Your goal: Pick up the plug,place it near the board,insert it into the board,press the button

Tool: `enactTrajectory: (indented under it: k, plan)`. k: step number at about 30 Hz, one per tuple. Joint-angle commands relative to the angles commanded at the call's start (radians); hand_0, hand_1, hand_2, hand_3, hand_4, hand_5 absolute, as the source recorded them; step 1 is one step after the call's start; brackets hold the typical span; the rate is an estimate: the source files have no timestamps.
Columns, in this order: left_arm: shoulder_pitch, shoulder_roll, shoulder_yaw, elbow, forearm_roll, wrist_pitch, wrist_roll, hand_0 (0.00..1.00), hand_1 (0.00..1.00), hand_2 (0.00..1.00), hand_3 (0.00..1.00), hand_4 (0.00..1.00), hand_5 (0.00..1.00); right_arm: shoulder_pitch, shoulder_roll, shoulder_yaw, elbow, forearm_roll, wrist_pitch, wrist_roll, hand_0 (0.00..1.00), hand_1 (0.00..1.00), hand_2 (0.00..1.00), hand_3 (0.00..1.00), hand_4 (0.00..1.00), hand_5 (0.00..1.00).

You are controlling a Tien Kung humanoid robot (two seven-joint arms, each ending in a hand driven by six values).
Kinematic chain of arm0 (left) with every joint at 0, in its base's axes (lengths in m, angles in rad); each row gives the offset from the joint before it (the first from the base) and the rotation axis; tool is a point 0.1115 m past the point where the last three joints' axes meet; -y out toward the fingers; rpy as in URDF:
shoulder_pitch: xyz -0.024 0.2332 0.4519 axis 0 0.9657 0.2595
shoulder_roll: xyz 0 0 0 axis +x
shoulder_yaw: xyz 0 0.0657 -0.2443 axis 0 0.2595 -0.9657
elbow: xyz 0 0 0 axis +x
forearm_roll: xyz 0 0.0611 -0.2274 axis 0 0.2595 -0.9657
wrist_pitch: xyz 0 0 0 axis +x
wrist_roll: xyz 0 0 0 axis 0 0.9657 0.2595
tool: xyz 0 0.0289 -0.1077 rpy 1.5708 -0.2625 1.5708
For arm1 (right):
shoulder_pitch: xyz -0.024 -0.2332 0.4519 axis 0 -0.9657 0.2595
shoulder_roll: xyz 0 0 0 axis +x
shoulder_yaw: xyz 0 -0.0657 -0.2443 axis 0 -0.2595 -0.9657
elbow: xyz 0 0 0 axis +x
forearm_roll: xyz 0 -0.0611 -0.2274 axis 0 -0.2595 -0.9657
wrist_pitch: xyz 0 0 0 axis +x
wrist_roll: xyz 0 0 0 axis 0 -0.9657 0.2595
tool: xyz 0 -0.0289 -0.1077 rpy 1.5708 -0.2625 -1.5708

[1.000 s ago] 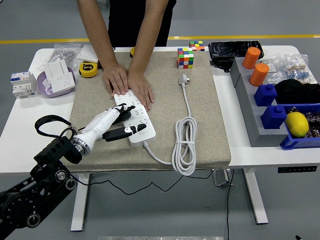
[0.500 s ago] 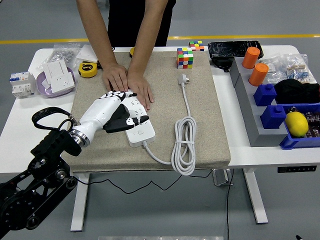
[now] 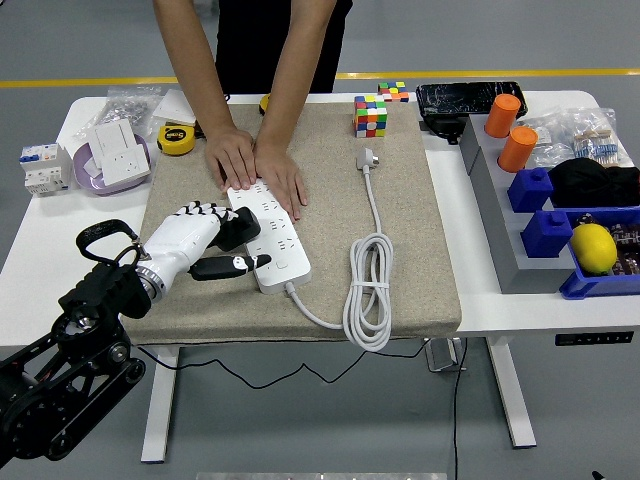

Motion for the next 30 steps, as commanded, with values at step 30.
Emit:
enactTrajectory:
  k: [30]
  plan:
    - [-0.03,-0.015,0.001,-0.122,-0.015,0.005,0.0,0.733,0.807,0.809,0.839,0.829,0.625,0.001,-0.002,-0.005,0.0,0.0,-0.001,-0.003,0.836,0.757,0.746,0.771,0.998,0.823]
